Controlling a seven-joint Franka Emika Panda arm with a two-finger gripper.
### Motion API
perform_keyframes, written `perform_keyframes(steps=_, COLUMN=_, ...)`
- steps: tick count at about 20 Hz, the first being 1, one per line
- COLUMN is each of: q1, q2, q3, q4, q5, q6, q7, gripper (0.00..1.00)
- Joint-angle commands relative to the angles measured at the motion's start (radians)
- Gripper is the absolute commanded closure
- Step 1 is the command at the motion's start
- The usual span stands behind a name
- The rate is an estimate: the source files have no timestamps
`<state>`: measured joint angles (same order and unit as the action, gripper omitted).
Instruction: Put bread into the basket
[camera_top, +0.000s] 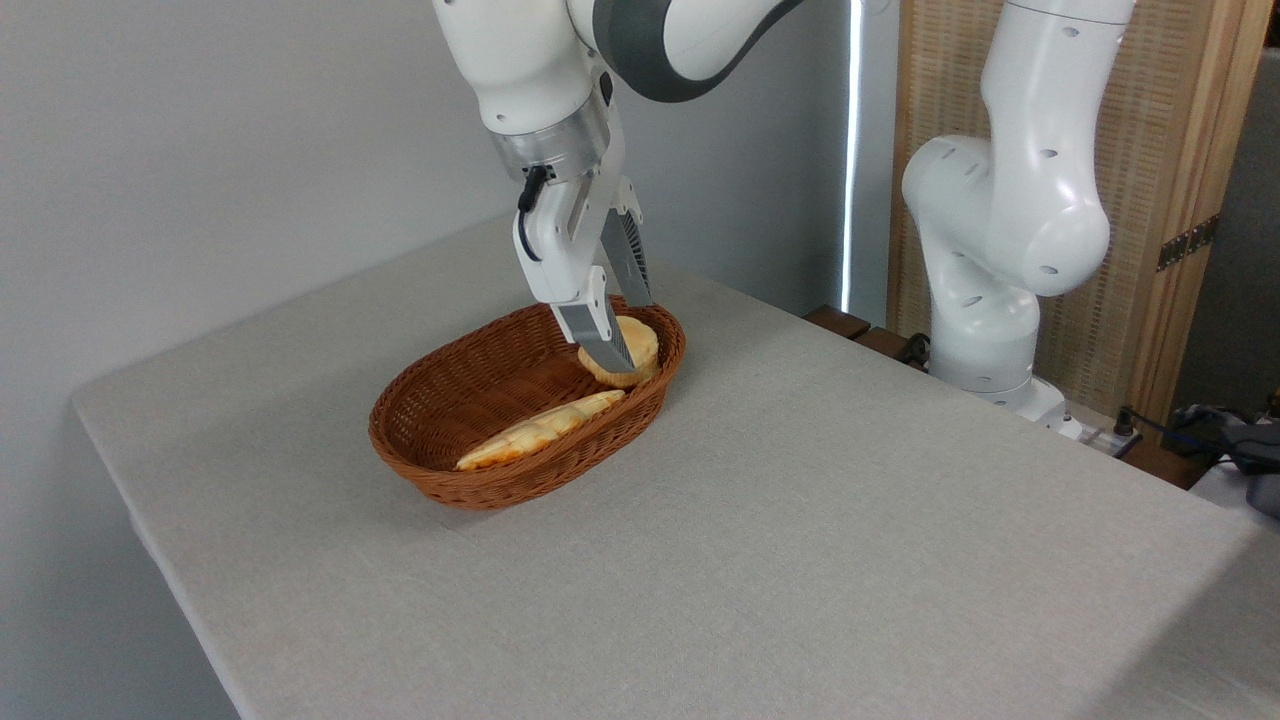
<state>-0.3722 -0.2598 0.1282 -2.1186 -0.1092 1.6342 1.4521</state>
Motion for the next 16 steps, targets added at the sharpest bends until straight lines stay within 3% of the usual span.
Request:
perform_keyframes(steps=1, q1=0.007, q2=0.002, q3=0.018, q4=0.011, q5=0.026, q6=-0.002, q7=-0.035, gripper=0.00)
perform_keyframes(steps=4, q1=0.007, q2=-0.001, q3=0.022, q4=0.040, q5=0.123, q6=0.007, q7=-0.029, gripper=0.00)
perform_keyframes(steps=8, q1=0.061, q2=-0.002, q3=0.034, q4=0.095, q5=0.117, q6=0.007, q7=-0.061, gripper=0.00)
perform_keyframes(steps=16, q1=0.084, q2=0.004, q3=0.079, q4=0.204, q5=0.122, q6=0.007, q7=-0.462, gripper=0.00)
